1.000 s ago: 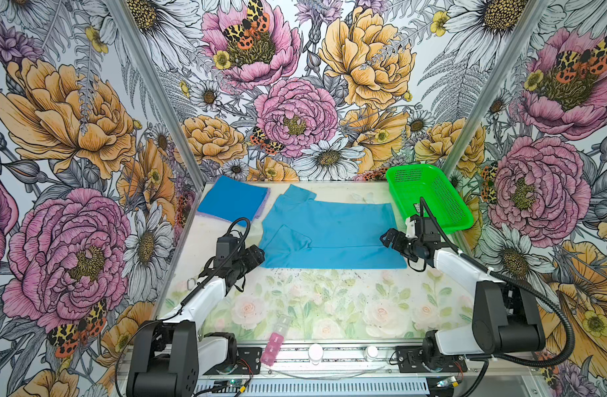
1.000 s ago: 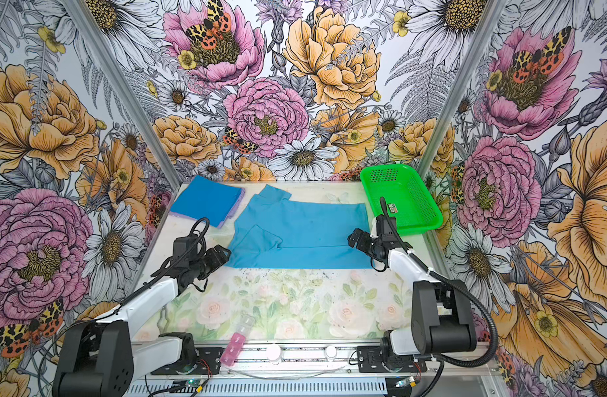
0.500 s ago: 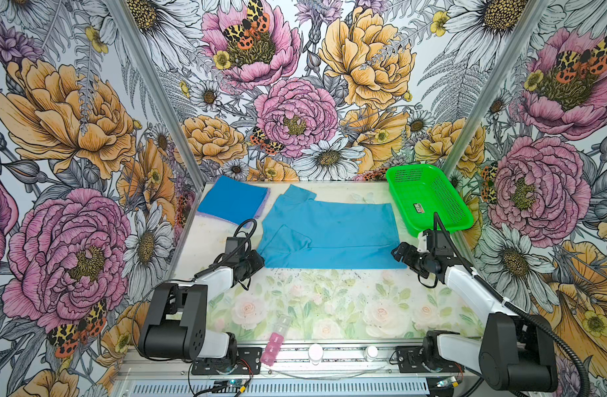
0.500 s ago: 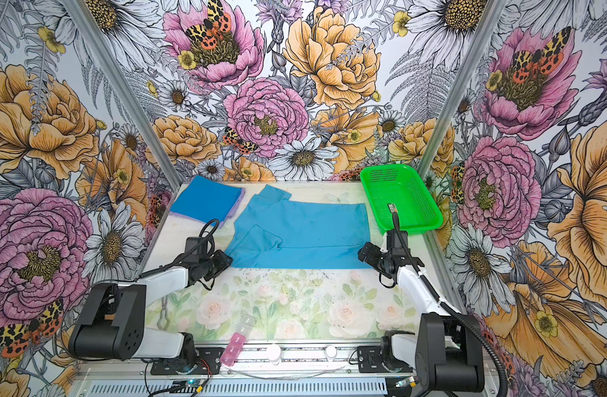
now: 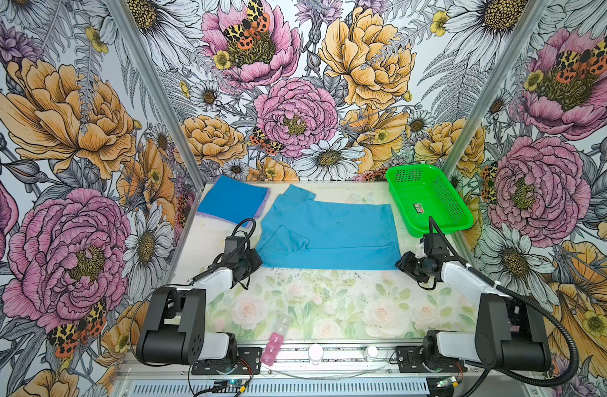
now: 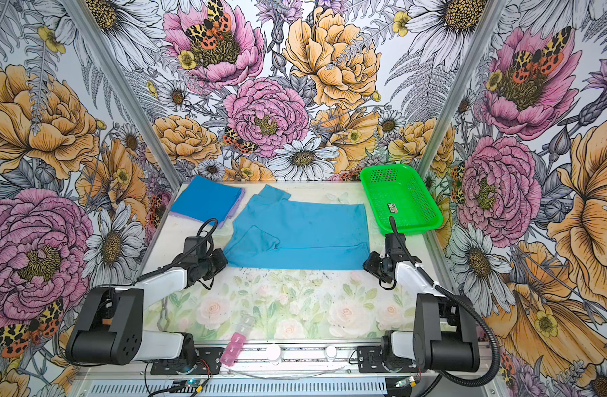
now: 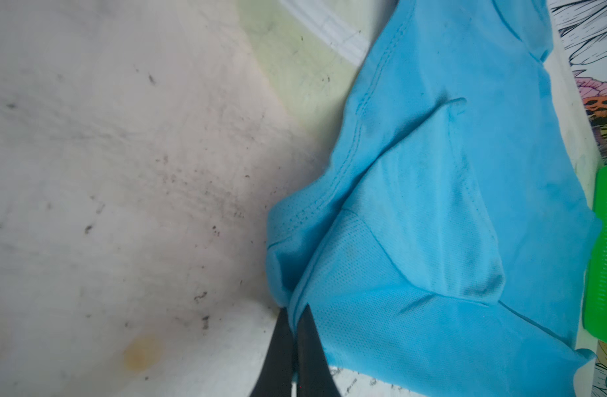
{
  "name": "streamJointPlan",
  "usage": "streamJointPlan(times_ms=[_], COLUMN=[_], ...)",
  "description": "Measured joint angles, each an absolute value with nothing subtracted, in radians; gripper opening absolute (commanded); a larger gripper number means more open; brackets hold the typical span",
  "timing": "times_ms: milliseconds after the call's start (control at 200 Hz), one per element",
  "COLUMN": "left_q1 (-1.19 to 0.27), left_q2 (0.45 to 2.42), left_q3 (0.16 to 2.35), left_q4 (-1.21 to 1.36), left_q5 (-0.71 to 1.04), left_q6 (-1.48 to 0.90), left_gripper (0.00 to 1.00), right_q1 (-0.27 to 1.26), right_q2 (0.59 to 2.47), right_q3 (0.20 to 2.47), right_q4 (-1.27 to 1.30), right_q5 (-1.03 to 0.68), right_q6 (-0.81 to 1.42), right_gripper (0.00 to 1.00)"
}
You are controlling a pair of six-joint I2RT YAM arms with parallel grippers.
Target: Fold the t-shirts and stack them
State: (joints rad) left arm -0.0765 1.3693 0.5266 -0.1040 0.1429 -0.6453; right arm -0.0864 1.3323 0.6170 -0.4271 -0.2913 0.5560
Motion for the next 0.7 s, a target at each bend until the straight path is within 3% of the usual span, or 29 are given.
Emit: streamJointPlan(times_ms=[310,525,625,700], left_q1=[-0.076,-0.076,-0.075,-0.071], left_q2=[1.362,1.288,1.254,1.222], left_q3=[0.517,0.510,0.510,0.504], left_q4=[-0.116,-0.142,-0.162,-0.177], left_q5=[0.140,0.115,0.104,0.090], left_q6=[-0.645,-0.648,-0.648,-0.653], left_gripper=[0.00,0.00,0.00,0.00], right_q1=[-0.084,-0.078,-0.064,-0.051], right_q2=[1.376,1.424,1.440,1.439], right_q3=[0.617,0.641,0.648,0.649], right_q4=[-0.429,-0.413,-0.407,-0.406], right_q5=[-0.254,-0.236,-0.235,-0.235], right_q6=[0.552,0.545,0.539,0.533], right_gripper=[0.42,0.17,0.00,0.00])
